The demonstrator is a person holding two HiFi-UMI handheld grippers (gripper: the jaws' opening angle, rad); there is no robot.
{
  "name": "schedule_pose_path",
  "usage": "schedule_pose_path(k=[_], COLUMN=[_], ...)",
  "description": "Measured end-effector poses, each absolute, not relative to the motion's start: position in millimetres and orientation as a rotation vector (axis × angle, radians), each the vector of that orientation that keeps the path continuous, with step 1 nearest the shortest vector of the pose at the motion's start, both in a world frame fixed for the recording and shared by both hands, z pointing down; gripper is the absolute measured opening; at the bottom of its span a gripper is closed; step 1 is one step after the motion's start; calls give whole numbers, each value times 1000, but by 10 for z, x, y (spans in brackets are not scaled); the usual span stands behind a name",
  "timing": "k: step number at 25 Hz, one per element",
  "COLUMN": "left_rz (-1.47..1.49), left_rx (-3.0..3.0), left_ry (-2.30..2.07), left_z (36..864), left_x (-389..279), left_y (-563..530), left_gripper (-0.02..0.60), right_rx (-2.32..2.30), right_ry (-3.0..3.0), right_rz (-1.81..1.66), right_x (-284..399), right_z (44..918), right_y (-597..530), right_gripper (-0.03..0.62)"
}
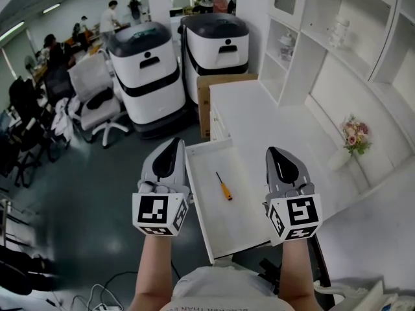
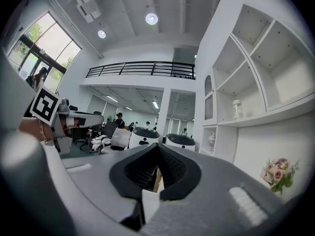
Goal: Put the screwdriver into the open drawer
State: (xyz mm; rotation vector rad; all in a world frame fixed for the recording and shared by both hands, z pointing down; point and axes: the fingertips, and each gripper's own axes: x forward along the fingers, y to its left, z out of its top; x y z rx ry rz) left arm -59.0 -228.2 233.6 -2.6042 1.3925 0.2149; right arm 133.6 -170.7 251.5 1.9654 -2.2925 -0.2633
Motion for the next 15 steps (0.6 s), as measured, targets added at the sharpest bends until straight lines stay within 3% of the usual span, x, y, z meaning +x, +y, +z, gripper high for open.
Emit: schedule_pose_path(k=[15], left_rz=[238], left_rx=[-2601], left_ry=[1371], left_z=[2243], left_x=[-659], left_y=[-2281], left_gripper=[12], right_rx=[2017], right_ry=[-2269], right_rz=[-299], right_x=[1374], right_z=[2332], right_y=[-1621], right_gripper=[2])
